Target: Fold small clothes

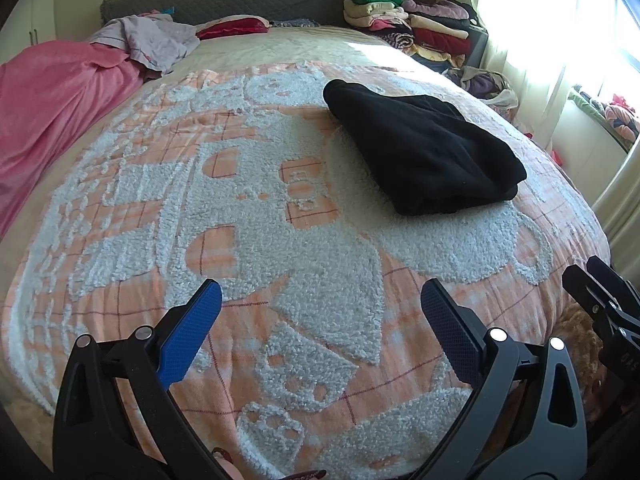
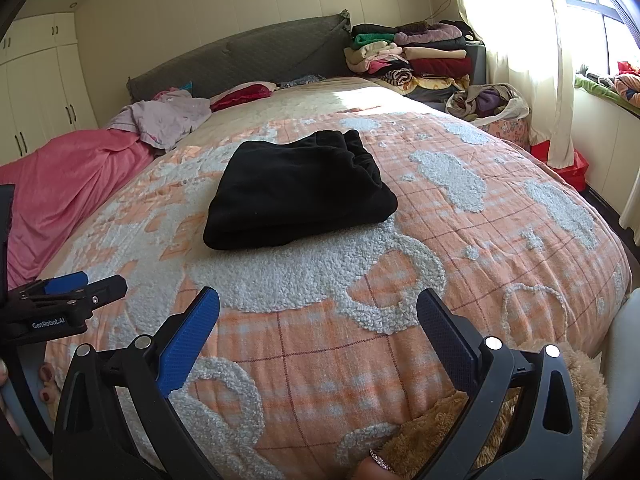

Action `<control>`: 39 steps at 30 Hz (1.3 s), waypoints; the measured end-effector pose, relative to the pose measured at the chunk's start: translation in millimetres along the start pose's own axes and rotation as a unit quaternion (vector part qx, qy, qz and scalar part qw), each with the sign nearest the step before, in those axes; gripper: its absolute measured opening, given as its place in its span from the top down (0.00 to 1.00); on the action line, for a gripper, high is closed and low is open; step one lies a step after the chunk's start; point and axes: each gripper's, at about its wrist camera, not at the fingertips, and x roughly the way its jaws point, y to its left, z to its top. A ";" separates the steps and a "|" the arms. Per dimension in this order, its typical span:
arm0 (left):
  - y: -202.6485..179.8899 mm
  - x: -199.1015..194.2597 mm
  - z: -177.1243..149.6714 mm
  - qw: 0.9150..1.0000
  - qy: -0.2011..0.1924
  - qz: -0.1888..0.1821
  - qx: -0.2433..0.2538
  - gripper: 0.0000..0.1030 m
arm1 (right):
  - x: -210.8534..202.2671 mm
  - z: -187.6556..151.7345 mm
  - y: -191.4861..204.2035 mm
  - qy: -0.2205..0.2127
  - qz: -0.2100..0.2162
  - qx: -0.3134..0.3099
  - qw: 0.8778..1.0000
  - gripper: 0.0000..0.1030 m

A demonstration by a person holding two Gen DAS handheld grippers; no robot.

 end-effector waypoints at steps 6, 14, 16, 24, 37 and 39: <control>-1.5 -0.5 -0.6 1.000 0.003 -0.002 0.006 0.09 | -3.3 3.1 -3.9 -0.003 -0.003 0.005 1.000 0.04; 22.1 3.6 -2.1 0.999 0.017 0.036 -0.010 0.09 | -44.4 15.5 -50.9 -0.049 -0.057 0.067 0.995 0.05; 45.4 1.0 3.9 0.998 0.015 0.055 -0.029 0.09 | -62.3 16.8 -79.1 -0.068 -0.091 0.087 0.990 0.05; 223.3 3.9 52.8 0.972 0.029 0.180 -0.149 0.09 | -99.2 -15.1 -273.8 -0.050 -0.257 0.252 0.932 0.05; 474.9 54.0 68.2 0.909 0.081 0.308 -0.270 0.09 | -60.0 -73.7 -488.2 0.046 -0.498 0.402 0.767 0.04; 494.7 58.3 60.3 0.902 0.081 0.315 -0.284 0.09 | -54.9 -70.6 -487.7 0.048 -0.499 0.401 0.767 0.04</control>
